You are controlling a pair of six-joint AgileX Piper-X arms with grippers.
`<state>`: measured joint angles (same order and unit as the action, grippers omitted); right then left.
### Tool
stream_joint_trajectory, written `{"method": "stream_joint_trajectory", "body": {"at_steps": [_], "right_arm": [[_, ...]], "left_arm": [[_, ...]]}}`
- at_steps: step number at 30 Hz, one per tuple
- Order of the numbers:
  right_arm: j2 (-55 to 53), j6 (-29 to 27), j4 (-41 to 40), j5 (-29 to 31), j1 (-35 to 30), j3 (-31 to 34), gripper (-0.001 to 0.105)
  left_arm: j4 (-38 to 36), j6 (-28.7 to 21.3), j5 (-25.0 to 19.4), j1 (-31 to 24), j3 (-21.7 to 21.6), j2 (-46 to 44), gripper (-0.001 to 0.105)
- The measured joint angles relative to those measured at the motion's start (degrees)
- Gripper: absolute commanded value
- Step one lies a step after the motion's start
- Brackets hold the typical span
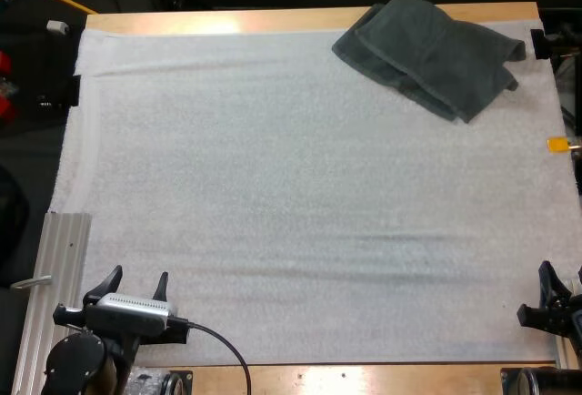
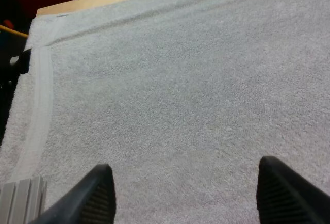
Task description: Pick towel from pile, fold and stack
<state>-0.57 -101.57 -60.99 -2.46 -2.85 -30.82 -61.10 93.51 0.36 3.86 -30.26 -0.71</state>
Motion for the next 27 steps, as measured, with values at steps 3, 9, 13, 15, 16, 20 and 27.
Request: {"method": "stream_joint_trajectory", "body": {"at_steps": [3, 9, 13, 15, 16, 20, 27], "right_arm": [[0.00, 0.00, -0.02, 0.22, 0.00, 0.00, 0.051], [0.00, 0.00, -0.02, 0.56, 0.00, 0.05, 0.051], [0.00, 0.00, -0.01, 0.56, 0.00, 0.05, 0.051], [0.00, 0.06, 0.05, 0.56, 0.00, 0.05, 0.051], [0.00, 0.07, 0.03, 0.56, 0.00, 0.05, 0.051], [0.00, 0.21, 0.58, 0.23, 0.00, 0.05, 0.051], [0.00, 0.40, 3.02, -6.19, 0.00, -0.09, 0.051]], "left_arm": [[0.00, 0.00, 0.00, 0.00, 0.00, 0.00, 0.057], [0.00, 0.00, 0.00, 0.00, 0.00, 0.00, 0.057], [0.19, 0.00, 0.00, 0.00, 0.00, 0.00, 0.057], [0.52, 0.00, 0.00, 0.00, 0.00, 0.00, 0.057], [0.74, 0.00, 0.02, 0.00, 0.00, 0.00, 0.057], [1.56, 0.00, 2.62, 0.00, 0.00, 0.00, 0.057], [2.17, 0.00, 13.06, 0.00, 0.00, 0.00, 0.057]]}}
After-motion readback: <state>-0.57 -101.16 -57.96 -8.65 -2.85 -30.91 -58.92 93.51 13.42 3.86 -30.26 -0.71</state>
